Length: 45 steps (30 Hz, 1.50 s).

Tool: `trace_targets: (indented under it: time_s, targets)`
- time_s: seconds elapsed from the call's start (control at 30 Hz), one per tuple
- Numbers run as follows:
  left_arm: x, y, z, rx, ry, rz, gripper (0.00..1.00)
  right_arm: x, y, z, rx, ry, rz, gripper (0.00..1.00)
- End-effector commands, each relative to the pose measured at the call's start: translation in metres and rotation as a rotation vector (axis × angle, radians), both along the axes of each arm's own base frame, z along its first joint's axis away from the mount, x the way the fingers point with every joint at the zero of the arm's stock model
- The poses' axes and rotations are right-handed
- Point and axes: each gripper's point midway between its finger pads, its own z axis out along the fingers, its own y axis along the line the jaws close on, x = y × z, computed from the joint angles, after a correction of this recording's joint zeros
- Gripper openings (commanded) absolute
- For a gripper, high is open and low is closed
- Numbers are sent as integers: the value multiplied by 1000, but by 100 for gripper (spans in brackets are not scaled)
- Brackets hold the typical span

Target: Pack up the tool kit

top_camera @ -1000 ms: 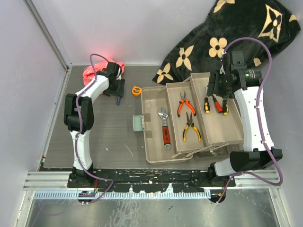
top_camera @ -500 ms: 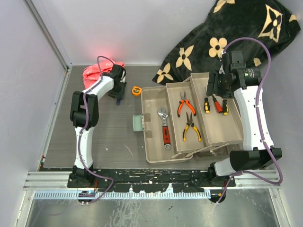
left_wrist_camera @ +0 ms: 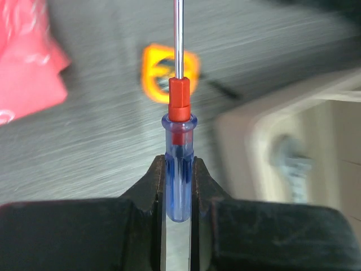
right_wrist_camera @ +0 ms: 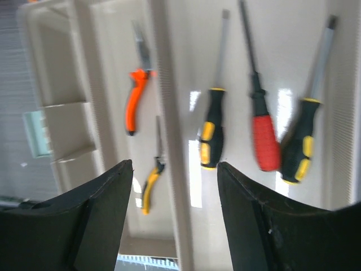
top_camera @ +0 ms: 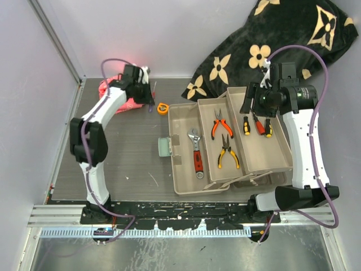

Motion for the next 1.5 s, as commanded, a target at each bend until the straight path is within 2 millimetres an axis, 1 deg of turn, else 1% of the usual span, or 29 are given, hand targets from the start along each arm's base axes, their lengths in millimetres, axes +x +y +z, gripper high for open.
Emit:
trace_targets:
  time_s: [0.0, 0.03, 0.07, 0.13, 0.2, 0.27, 0.43, 0.5, 0.67, 0.8, 1.07, 1.23, 1.47]
  targets:
    - [-15, -59, 209, -503, -428, -197, 0, 4, 59, 51, 276, -216, 219, 67]
    - [-24, -68, 234, -593, -463, -235, 0, 5, 71, 57, 338, -240, 256, 67]
    - [-32, -74, 254, -674, -487, -263, 0, 7, 83, 68, 395, -286, 296, 67]
    - [-45, -86, 285, -822, -485, -301, 0, 9, 101, 79, 468, -330, 349, 67]
    - [-54, -94, 301, -928, -452, -326, 0, 10, 117, 86, 501, -356, 389, 67]
    - [-62, -101, 310, -980, -441, -352, 0, 11, 130, 91, 518, -369, 420, 67]
    - [-82, -120, 317, -1014, -423, -412, 0, 12, 167, 101, 551, -404, 462, 67]
    - [-89, -129, 319, -1025, -417, -435, 0, 13, 180, 102, 554, -411, 470, 67]
    - [-104, -143, 324, -1046, -398, -478, 0, 23, 196, 91, 526, -413, 442, 67]
    - [-115, -149, 325, -1057, -382, -503, 0, 31, 207, 90, 539, -427, 437, 67]
    - [-132, -158, 324, -1070, -353, -537, 0, 46, 216, 90, 536, -436, 421, 66]
    - [-137, -164, 323, -1078, -342, -549, 0, 50, 222, 90, 553, -426, 422, 65]
    - [-145, -172, 323, -1091, -326, -570, 0, 54, 223, 89, 554, -431, 412, 63]
